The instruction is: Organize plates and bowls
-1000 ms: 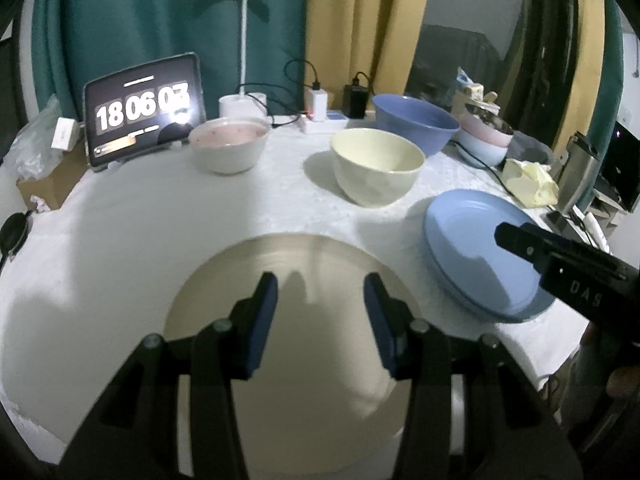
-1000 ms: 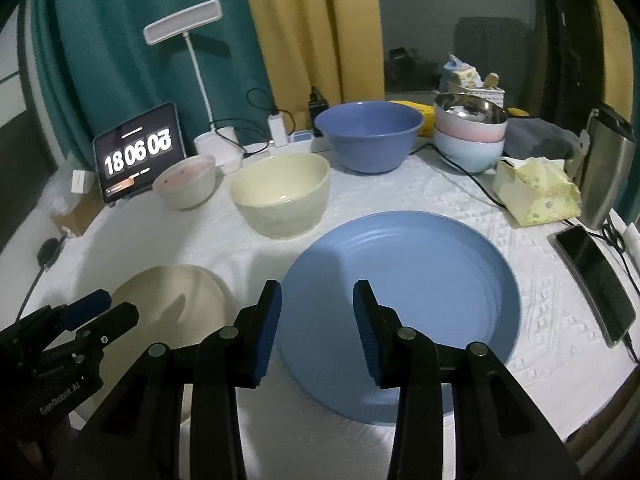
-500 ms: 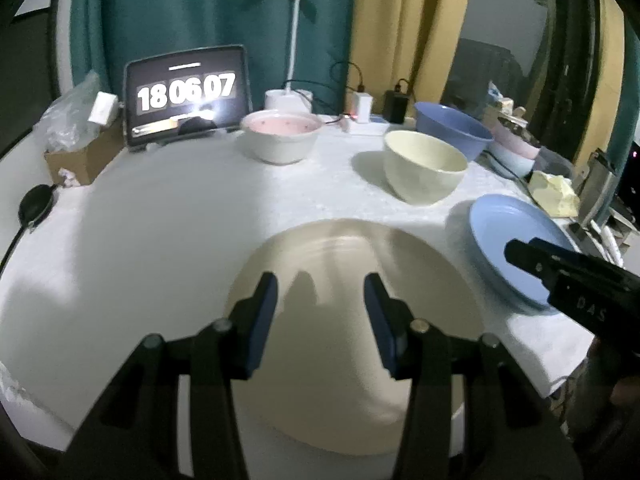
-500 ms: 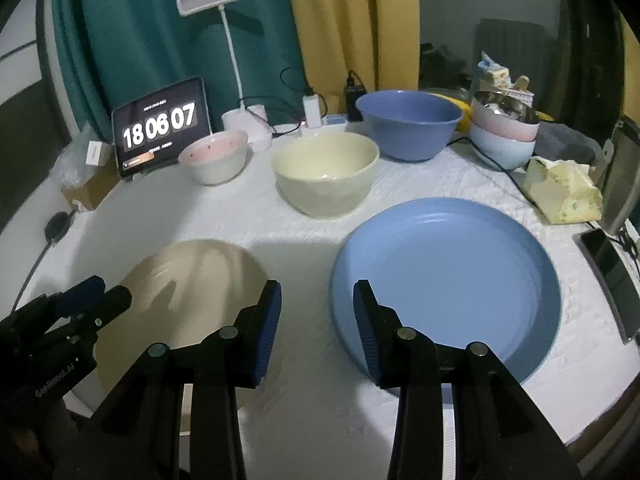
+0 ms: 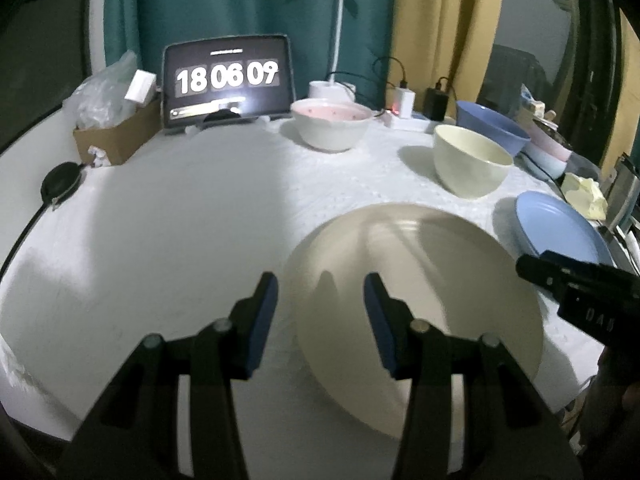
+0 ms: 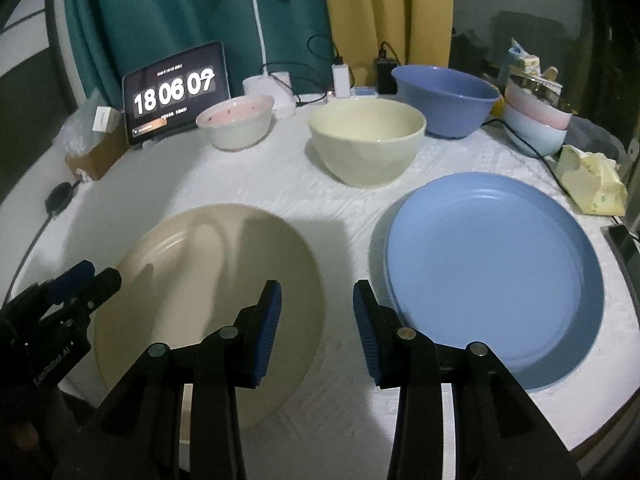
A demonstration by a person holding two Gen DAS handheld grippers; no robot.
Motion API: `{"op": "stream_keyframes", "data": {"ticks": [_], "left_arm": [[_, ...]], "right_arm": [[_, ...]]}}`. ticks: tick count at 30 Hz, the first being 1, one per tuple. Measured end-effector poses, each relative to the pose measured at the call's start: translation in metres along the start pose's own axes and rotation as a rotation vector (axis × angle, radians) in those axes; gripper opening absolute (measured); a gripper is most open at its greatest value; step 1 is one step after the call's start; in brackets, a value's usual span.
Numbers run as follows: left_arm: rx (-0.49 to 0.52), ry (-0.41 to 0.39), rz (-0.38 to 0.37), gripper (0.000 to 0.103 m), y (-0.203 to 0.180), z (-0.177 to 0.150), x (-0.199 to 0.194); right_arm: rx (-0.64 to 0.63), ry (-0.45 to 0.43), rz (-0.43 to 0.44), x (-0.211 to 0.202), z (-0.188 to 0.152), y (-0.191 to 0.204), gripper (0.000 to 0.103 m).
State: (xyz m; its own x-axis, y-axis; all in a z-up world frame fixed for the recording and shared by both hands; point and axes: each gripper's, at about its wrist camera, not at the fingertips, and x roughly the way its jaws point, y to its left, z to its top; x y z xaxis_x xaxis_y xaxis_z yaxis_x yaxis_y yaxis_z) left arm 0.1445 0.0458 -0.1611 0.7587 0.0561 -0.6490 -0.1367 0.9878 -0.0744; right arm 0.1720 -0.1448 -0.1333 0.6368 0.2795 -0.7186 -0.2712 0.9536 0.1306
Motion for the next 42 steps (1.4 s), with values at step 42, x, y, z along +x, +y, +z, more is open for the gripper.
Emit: {"op": "stream_keyframes", "data": {"ticks": [42], "left_arm": [[0.049, 0.069, -0.037, 0.044, -0.012, -0.007, 0.011]], "right_arm": [[-0.012, 0.017, 0.016, 0.014, -0.002, 0.001, 0.021]]}}
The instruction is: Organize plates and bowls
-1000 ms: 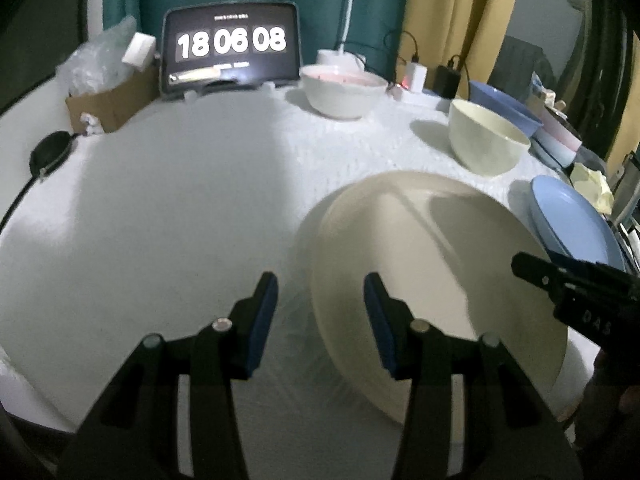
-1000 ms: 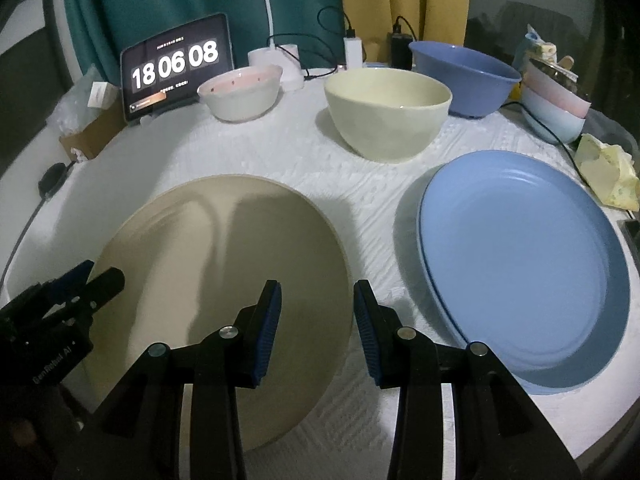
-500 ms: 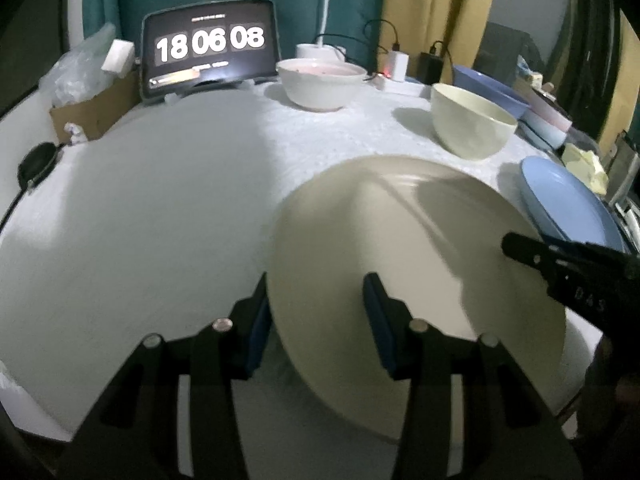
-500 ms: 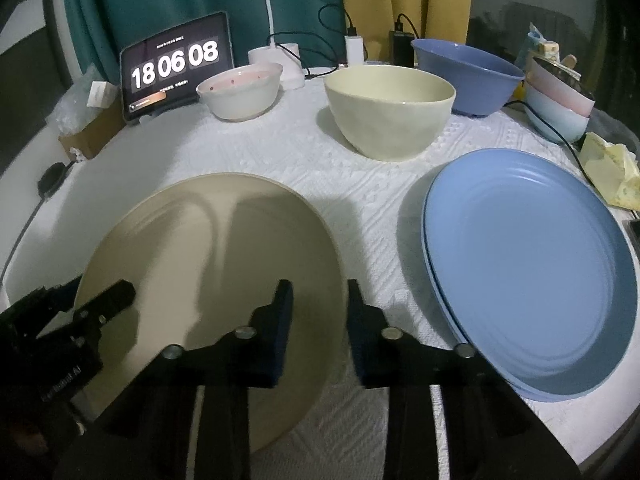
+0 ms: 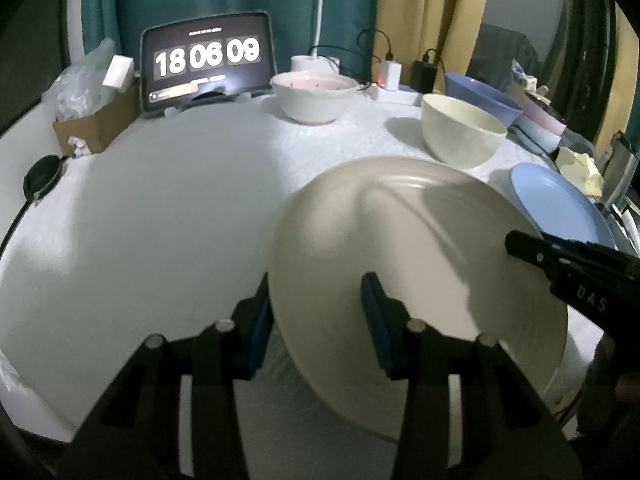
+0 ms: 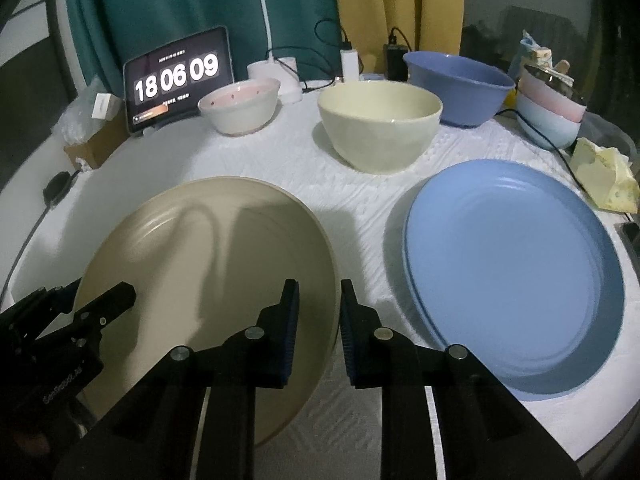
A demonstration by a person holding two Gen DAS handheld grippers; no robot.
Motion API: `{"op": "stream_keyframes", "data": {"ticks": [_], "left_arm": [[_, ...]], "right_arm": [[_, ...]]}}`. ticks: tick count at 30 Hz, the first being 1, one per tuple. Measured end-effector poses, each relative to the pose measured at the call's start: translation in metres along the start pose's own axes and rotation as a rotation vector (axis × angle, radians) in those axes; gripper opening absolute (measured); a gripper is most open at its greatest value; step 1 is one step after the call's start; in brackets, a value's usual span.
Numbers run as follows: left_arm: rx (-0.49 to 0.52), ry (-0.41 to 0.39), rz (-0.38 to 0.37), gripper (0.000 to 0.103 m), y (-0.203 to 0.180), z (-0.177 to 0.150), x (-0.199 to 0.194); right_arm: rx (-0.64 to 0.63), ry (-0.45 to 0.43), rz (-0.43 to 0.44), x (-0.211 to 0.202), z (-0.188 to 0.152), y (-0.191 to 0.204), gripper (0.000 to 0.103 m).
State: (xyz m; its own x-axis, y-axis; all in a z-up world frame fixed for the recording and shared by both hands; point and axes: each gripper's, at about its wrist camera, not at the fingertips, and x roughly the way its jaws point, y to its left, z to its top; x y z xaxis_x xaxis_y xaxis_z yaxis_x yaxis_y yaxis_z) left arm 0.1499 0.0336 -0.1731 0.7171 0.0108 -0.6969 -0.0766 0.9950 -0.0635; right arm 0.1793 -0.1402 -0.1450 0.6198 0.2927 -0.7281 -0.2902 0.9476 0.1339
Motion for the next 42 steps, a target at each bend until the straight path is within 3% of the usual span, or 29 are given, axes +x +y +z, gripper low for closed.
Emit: {"op": "stream_keyframes", "data": {"ticks": [19, 42], "left_arm": [[0.068, -0.037, -0.028, 0.044, -0.043, 0.023, -0.018], [0.155, -0.031, -0.026, 0.044, -0.103, 0.037, -0.018]], "right_arm": [[0.071, -0.078, -0.005, -0.035, 0.010, -0.039, 0.021], [0.166, -0.116, 0.008, -0.047, 0.009, -0.097, 0.021]]}}
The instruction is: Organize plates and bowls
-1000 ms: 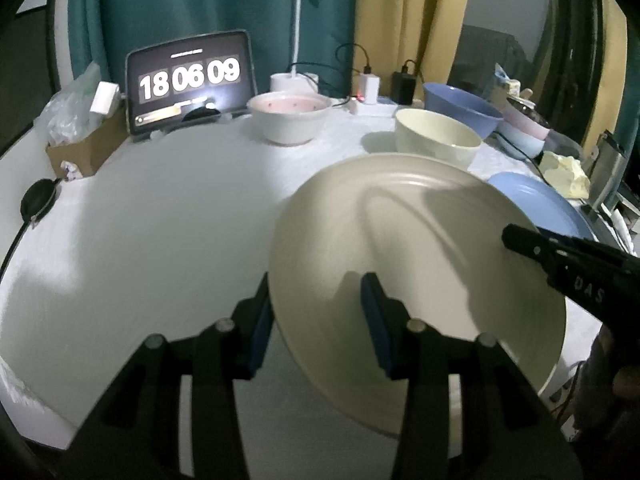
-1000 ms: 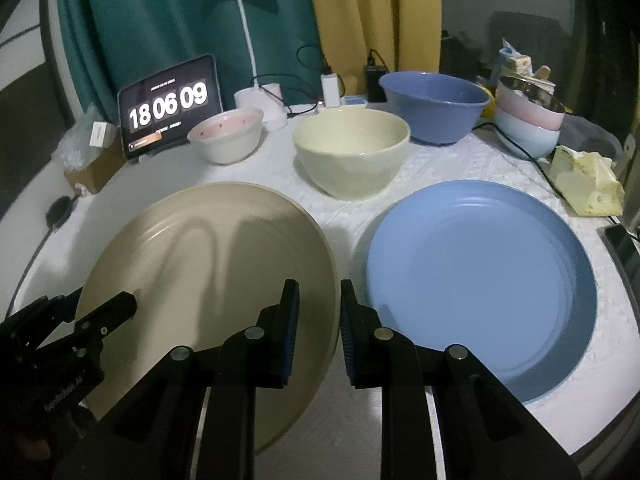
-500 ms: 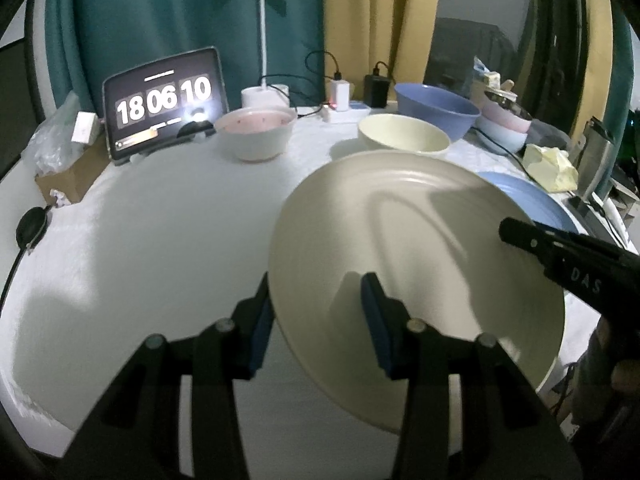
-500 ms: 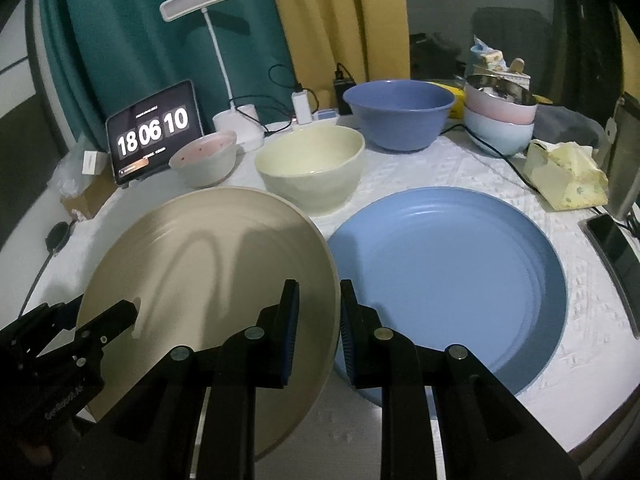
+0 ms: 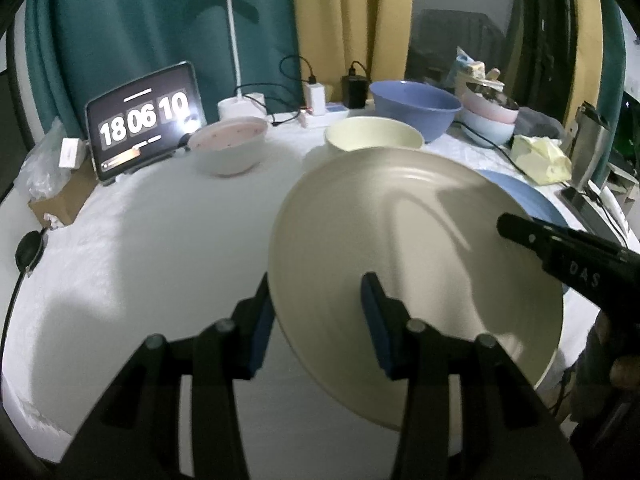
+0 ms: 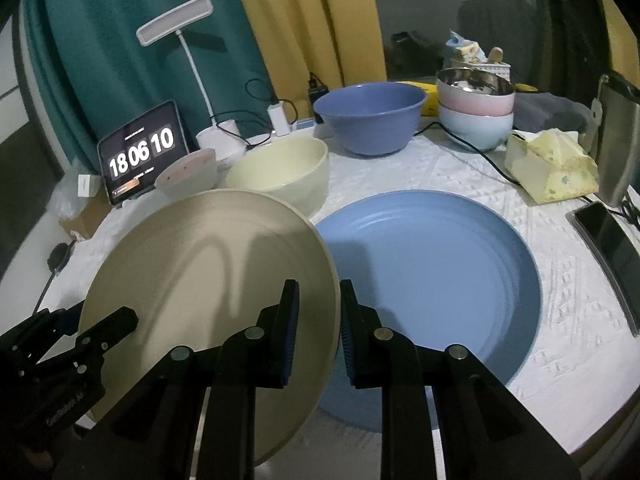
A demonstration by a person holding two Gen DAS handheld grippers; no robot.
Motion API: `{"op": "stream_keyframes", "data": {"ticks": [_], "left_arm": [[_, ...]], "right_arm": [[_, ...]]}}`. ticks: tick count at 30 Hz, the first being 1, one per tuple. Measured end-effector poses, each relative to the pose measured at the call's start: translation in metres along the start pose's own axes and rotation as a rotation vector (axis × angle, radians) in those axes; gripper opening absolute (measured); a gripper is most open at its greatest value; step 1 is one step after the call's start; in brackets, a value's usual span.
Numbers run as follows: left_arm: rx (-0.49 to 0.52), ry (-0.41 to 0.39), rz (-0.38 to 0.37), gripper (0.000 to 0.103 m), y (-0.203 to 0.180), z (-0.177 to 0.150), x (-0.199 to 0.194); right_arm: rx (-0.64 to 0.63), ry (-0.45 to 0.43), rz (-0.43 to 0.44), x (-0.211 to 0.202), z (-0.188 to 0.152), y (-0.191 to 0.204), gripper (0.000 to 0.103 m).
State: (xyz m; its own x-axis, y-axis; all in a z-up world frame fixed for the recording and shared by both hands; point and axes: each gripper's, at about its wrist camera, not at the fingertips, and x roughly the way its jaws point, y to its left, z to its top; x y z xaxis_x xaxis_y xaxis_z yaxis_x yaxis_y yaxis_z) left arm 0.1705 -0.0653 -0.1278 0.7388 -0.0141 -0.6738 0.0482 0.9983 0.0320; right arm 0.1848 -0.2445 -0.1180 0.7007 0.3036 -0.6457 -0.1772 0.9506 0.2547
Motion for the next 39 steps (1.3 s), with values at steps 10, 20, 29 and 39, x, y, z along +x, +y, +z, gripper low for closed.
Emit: {"op": "stream_keyframes", "data": {"ticks": [10, 20, 29, 39], "left_arm": [[0.034, 0.009, -0.012, 0.044, -0.030, 0.010, 0.008], [0.031, 0.036, -0.048, 0.044, -0.058, 0.019, 0.026], [0.047, 0.060, -0.081, 0.044, -0.088, 0.028, 0.045], [0.051, 0.081, -0.102, 0.044, -0.106, 0.035, 0.065]], "right_arm": [[0.038, -0.010, -0.009, -0.002, 0.003, -0.033, 0.021], [0.068, -0.006, -0.028, -0.002, 0.010, -0.066, 0.021], [0.083, 0.002, -0.067, 0.001, 0.017, -0.097, 0.022], [0.088, 0.010, -0.091, 0.005, 0.023, -0.119, 0.022]]}}
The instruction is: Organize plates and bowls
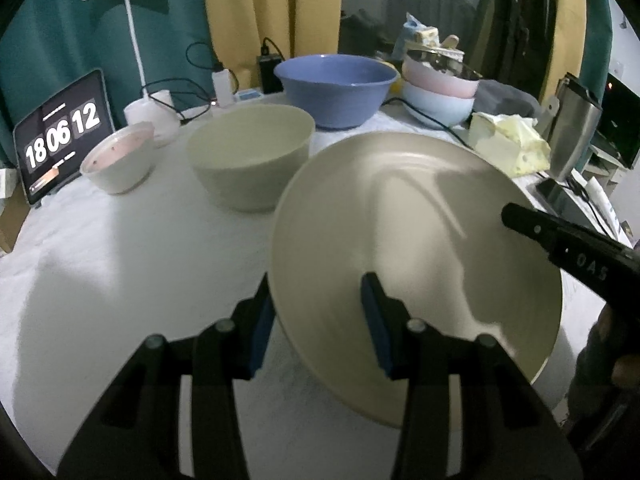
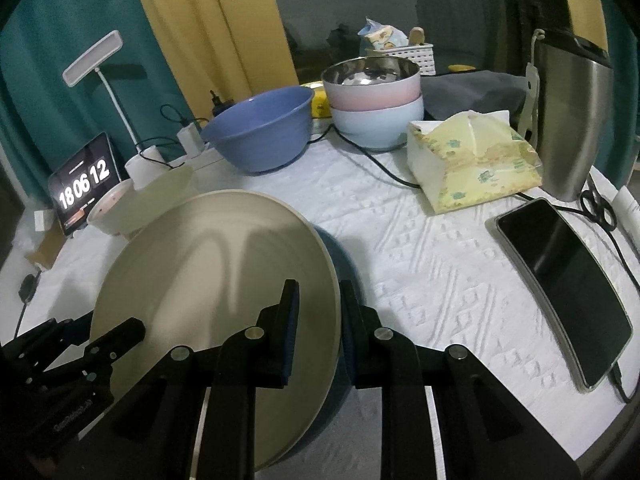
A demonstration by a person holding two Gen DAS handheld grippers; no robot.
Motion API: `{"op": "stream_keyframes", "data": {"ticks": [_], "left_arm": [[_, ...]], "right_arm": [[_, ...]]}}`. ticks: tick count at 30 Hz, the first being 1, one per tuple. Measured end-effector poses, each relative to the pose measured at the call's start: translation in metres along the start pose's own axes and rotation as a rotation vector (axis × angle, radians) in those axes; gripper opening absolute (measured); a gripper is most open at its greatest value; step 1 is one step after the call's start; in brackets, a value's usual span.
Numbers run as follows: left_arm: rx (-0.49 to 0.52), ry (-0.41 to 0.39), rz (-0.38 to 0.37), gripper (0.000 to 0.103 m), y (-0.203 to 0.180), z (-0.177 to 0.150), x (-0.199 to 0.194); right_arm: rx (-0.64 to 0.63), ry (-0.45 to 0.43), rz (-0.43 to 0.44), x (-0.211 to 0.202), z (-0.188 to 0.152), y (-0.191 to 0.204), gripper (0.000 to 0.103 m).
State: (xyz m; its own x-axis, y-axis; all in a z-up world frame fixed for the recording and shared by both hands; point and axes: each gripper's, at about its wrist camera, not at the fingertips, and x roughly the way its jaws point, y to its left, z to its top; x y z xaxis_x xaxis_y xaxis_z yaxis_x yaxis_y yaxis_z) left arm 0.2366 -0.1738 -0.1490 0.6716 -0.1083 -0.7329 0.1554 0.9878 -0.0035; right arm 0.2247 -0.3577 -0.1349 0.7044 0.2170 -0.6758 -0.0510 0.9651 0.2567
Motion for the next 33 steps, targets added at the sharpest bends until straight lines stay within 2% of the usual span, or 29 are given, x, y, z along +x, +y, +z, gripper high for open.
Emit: {"op": "stream_keyframes", "data": {"ticks": [9, 16, 19, 21, 22, 26, 33], "left_arm": [[-0.008, 0.044, 0.006, 0.045, 0.000, 0.001, 0.017], [-0.012, -0.010, 0.005, 0.047, 0.010, 0.005, 0.006], [-0.025, -0.005, 0.010, 0.047, 0.014, 0.004, 0.006], [-0.025, -0.005, 0.012, 0.047, 0.015, 0.003, 0.005], [-0.026, -0.006, 0.012, 0.047, 0.015, 0.002, 0.004], [-0.032, -0.007, 0.014, 0.047, 0.015, 0.001, 0.003], [-0.054, 0.012, 0.010, 0.048, 0.019, -0.002, 0.009]], "right_arm": [[0.008, 0.002, 0.005, 0.001, 0.003, -0.006, 0.022], [0.001, 0.001, 0.007, 0.001, 0.004, -0.006, 0.023], [-0.004, -0.011, 0.009, -0.003, 0.004, -0.003, 0.028], [-0.013, -0.033, -0.007, -0.006, 0.004, -0.001, 0.044], [-0.025, -0.064, -0.024, -0.009, 0.005, -0.001, 0.046], [-0.049, -0.101, -0.047, -0.013, 0.007, -0.002, 0.047], [-0.008, -0.036, -0.037, -0.002, 0.001, -0.013, 0.047]]}}
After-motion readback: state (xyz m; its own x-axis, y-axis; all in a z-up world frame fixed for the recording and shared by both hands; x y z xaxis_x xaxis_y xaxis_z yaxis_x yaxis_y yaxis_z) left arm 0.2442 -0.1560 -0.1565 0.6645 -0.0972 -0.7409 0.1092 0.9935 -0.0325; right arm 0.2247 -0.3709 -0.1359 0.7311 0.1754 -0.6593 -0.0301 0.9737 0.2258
